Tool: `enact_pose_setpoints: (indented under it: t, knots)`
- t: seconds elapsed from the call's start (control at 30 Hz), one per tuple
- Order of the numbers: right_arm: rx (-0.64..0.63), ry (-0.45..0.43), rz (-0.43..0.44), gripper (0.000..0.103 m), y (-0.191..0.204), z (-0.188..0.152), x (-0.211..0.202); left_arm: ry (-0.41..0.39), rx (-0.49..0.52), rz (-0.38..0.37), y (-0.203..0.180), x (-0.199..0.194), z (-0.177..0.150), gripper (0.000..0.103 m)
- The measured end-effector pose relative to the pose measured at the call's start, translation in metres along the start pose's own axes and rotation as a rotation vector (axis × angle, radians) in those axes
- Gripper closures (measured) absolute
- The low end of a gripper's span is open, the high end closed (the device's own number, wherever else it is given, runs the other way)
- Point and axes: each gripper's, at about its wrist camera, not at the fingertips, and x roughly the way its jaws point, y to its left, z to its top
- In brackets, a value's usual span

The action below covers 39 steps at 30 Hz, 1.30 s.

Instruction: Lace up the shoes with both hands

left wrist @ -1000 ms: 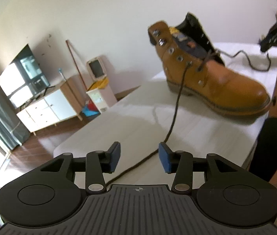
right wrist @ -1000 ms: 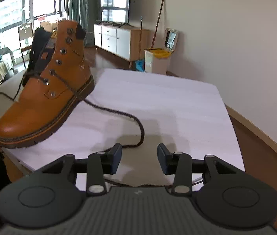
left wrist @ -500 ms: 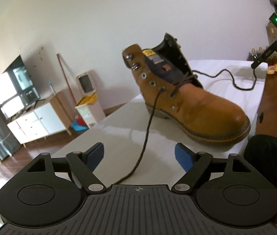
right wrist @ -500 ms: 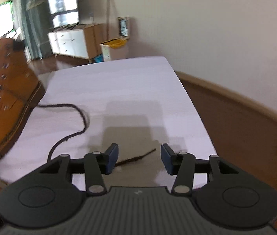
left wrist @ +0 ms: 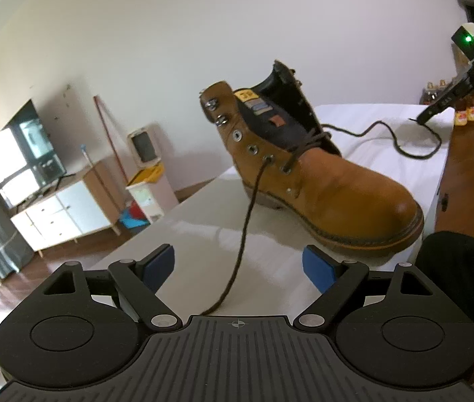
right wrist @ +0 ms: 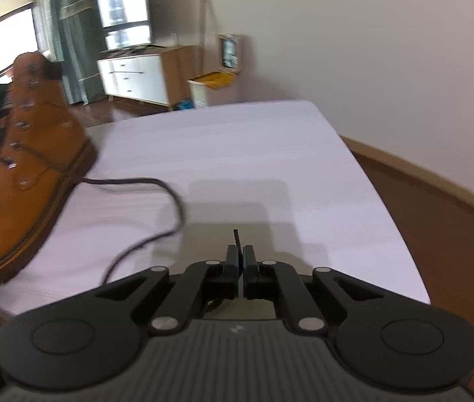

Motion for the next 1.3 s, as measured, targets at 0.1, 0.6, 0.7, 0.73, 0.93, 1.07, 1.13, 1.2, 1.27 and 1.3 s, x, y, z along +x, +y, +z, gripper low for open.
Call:
enact_pose_setpoints:
  t: [0.1,0.6,0.7,0.73,0.93,1.07,1.13,1.2,1.27,1.3]
  knots:
    - [-0.054,-0.074,0.100,0.100,0.024,0.014,-0.016,-0.032,0.004,-0.038,-0.004,0.000,0.007,0.015]
    - [-0.597,-0.261,0.373,0.100,0.175,0.066,-0.026,-0.154,-0.401,-0.177,0.036,0.029,0.047,0.017]
    - [-0.741,-0.266,0.333,0.100,0.200,0.068,-0.016,-0.127,-0.465,-0.144,0.046,0.038,0.043,0.017]
    - [-0.792,-0.262,0.317,0.100,0.208,0.069,-0.011,-0.116,-0.478,-0.133,0.048,0.041,0.042,0.017]
    - [-1.014,-0.231,0.246,0.100,0.239,0.066,0.017,-0.088,-0.520,-0.094,0.068,0.055,0.041,0.016]
    - [-1.130,-0.233,0.221,0.100,0.254,0.058,0.030,-0.089,-0.527,-0.083,0.075,0.057,0.037,0.015]
    - [-1.174,-0.237,0.226,0.100,0.259,0.053,0.036,-0.086,-0.531,-0.077,0.076,0.059,0.034,0.015]
    - [-1.228,-0.245,0.236,0.100,0.263,0.048,0.041,-0.085,-0.534,-0.079,0.077,0.061,0.032,0.015]
    - [-1.263,-0.248,0.254,0.100,0.264,0.046,0.047,-0.087,-0.541,-0.080,0.076,0.063,0.028,0.014]
    - [-1.284,-0.253,0.265,0.100,0.264,0.044,0.050,-0.087,-0.541,-0.081,0.078,0.066,0.028,0.014]
